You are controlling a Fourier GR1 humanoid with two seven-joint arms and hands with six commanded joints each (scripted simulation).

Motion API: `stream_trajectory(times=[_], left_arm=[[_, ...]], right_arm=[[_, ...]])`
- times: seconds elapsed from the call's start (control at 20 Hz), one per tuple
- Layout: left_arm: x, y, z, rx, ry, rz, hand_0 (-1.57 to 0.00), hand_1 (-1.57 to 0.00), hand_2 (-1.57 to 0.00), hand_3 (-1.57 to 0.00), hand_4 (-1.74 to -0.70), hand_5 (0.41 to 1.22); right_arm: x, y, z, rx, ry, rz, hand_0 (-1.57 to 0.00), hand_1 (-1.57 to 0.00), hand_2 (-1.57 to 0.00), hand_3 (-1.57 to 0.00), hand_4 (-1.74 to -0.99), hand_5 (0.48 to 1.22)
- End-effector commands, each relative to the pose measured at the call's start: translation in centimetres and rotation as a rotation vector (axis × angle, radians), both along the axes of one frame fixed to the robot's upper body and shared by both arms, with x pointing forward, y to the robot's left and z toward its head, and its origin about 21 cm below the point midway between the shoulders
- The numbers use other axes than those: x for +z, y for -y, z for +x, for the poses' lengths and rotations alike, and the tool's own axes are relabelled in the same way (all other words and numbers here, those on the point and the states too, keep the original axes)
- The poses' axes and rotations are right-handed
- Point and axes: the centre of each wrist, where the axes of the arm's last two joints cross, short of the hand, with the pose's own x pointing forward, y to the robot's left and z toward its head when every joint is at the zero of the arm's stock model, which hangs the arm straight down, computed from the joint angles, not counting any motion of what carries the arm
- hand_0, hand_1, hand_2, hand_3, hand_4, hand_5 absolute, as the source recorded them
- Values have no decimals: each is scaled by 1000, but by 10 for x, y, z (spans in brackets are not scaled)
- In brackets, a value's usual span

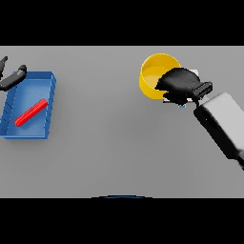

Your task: Pick up the red beaker and tilt it to pour out 1 green nut into yellow bowl. Pick up the yellow bowl and place it on the metallic measuring scale.

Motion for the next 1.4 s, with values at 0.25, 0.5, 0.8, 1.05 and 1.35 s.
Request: stream_trajectory(times=[0.25, 0.5, 0.8, 1.05, 1.35], left_arm=[[2, 0, -3, 18, -14, 4, 1, 1, 1, 1, -852, 760], [1, 3, -6, 24, -22, -3, 1, 1, 1, 1, -865, 779], [6, 7, -2, 29, -28, 13, 1, 1, 1, 1, -859, 807], [7, 10, -2, 19, -29, 10, 1, 1, 1, 1, -847, 796], [3, 6, -4, 15, -36, 12, 1, 1, 1, 1, -837, 773]], right_arm=[[-9, 33, 24, -119, 26, 13, -1568, -1571, -1553, -1154, -1741, 1221], [-23, 57, 41, -217, 21, 18, -1570, -1571, -1500, -1181, -1741, 1221], [-45, 68, 45, -265, -15, 41, -1571, -1571, -1390, -1361, -1741, 1221], [-53, 72, 49, -285, -41, 31, -1571, -1571, -1380, -1417, -1741, 1221], [-58, 72, 46, -303, -66, 35, -1471, -1285, -1178, -959, -1632, 1145]])
